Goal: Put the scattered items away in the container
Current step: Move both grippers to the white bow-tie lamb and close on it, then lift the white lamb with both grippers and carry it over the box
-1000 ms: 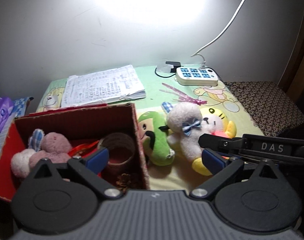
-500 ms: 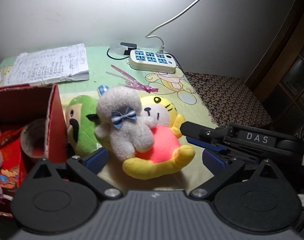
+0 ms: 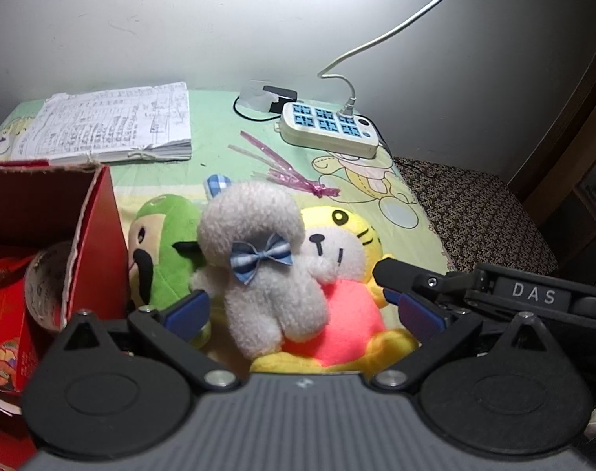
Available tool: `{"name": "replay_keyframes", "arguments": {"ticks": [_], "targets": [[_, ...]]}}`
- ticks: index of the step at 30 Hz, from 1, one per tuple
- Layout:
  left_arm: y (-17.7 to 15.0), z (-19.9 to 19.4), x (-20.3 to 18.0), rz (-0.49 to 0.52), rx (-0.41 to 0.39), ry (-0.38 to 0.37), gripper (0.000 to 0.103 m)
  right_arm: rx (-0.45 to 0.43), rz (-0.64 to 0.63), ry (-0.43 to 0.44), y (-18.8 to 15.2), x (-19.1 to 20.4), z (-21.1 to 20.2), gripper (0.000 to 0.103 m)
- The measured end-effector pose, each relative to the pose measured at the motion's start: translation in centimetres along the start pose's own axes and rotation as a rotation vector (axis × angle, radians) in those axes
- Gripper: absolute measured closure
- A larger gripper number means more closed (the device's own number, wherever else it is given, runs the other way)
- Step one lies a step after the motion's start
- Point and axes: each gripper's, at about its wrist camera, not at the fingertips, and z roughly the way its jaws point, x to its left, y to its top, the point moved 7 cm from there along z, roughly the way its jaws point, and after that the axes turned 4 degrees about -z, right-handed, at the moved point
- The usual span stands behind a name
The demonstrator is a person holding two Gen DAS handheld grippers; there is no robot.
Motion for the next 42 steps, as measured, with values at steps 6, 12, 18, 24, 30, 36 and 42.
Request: {"name": "replay_keyframes", "arguments": {"ticks": [6,12,18,24,30,36,42], "targets": [[0.5,1.6,1.2,-0.036,0.015,0.011,0.001,0.031,0.007,0.012,0.3,-0.3,2.5,0.074],[1.2,3.4,2.0,-0.049,0.031,0.013,0.001,0.035,-0.031,0.013,1.0,0.0,4.3,0.071],[1.9,4.4,2.7,-0.059,0.024,-0.003,0.003,0.039,-0.052,0.040,1.7,-0.1,5.7,0.071],[2.2,4.9,3.3,-0.078,0.030,-0.035,0.006,0.068,-0.053,0.096,1.7,0.2,7.1,0.069],[1.8,5.7,3.3,-0.095,0.050,-0.073,0.006,0.095,0.015,0.149,1.5,-0.4,7.6,0.069],[1.2,6.1,2.6,-0.109,0.072,-0.114,0.006,0.139,0.084,0.212,0.9,-1.0,7.5,0.069],[0.9,5.0,1.7,-0.059,0.063,-0.099,0.006,0.170,0.151,0.281,0.3,-0.8,6.9,0.067]]}}
